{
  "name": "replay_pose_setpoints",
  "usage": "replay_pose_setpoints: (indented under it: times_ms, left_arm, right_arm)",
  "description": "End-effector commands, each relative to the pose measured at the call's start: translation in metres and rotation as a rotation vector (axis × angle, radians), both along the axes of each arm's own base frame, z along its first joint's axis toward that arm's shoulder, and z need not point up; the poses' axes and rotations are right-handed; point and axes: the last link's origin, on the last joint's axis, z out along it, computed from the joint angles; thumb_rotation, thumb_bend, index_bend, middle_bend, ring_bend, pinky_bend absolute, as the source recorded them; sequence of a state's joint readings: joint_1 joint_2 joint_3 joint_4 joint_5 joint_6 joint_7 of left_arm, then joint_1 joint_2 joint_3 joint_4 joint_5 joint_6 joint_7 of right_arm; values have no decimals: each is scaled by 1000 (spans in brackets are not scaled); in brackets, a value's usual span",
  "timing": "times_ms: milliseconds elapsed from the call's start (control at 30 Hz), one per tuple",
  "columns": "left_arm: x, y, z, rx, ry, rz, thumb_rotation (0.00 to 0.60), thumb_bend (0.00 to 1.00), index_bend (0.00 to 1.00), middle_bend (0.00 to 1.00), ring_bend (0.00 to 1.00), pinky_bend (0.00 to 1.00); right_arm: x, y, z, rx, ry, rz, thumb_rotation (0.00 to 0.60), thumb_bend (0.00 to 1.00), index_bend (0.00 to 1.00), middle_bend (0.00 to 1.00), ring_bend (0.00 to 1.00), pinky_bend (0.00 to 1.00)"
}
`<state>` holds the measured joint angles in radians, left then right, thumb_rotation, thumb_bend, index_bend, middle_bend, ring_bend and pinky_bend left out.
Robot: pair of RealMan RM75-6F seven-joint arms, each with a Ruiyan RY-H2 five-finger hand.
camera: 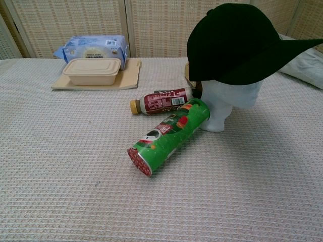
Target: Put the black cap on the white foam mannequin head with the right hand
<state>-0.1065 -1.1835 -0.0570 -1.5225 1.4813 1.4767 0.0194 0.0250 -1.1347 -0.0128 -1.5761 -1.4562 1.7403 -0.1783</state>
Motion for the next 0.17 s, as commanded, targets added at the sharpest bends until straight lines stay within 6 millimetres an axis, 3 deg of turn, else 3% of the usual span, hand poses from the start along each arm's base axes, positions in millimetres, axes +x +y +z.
replay_pose_setpoints:
  times_ms: [33,167]
  left_arm:
    - [1,-2,-1,-1,8,-7,600,189,200,132,40,125]
    - [3,-5,-3,-3,22,-20,600,189,198,130,40,124]
  right_arm:
    - [-2,1,5,16,-12,-13,600,59,33,130,118,322]
    - [-2,0,5,23,-15,-10,600,61,32,124,118,322]
